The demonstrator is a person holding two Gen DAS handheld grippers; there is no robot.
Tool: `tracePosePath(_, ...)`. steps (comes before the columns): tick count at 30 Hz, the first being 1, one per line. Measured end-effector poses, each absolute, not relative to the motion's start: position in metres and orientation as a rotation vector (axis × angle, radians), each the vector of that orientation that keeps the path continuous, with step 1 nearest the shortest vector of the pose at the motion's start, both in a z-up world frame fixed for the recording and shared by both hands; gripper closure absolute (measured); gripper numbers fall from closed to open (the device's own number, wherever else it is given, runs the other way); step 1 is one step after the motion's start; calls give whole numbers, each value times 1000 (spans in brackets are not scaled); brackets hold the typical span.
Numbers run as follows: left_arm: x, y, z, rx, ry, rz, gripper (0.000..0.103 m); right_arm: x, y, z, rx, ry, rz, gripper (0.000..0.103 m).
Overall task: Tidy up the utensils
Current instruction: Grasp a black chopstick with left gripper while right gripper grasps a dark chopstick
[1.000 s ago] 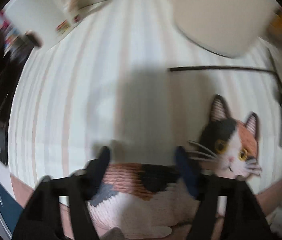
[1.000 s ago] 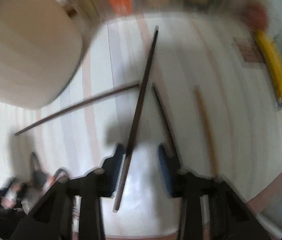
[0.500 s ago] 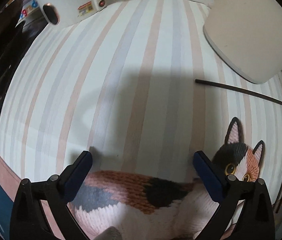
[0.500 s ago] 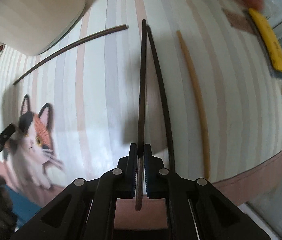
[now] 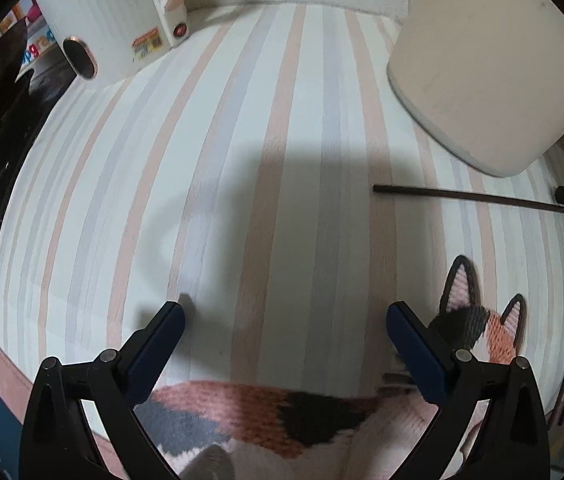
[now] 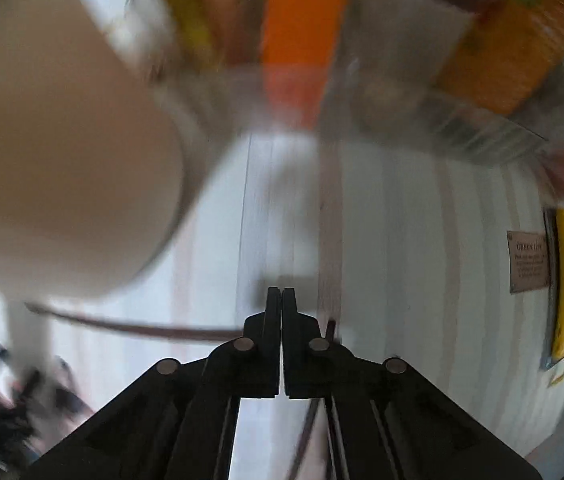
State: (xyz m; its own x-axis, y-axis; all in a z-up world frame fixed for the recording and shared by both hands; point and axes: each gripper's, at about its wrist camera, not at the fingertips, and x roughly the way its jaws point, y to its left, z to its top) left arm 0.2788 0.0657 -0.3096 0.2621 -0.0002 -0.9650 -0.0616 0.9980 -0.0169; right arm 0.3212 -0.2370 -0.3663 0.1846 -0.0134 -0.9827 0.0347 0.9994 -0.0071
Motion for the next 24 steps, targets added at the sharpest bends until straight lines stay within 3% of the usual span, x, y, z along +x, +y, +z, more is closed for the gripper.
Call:
tracePosePath(6, 278, 84, -309, -78, 1352, 165, 0, 276, -201, -366, -34, 1485, 77, 103)
tracePosePath(13, 263, 76, -307, -218, 1456, 194, 0, 209, -153, -368, 189, 1638, 237, 103)
tracePosePath(17, 257, 53, -323, -428, 1627, 99, 1, 195, -180, -344, 283, 1544, 138, 102)
tracePosePath(19, 258, 37, -325, -356, 1599, 128, 3, 188, -210, -331, 334, 1499, 45, 102)
tracePosePath(20, 260, 30, -325, -321, 1577, 128, 9, 197, -230, -327, 348, 1486, 19, 102)
tracePosePath(22, 262, 18, -322, -233, 1512, 116, 30, 201, -257, -328, 356, 1466, -33, 102)
tracePosePath(24, 266, 11, -318, -196, 1469, 78, 82, 202, -278, -326, 382, 1445, -87, 102)
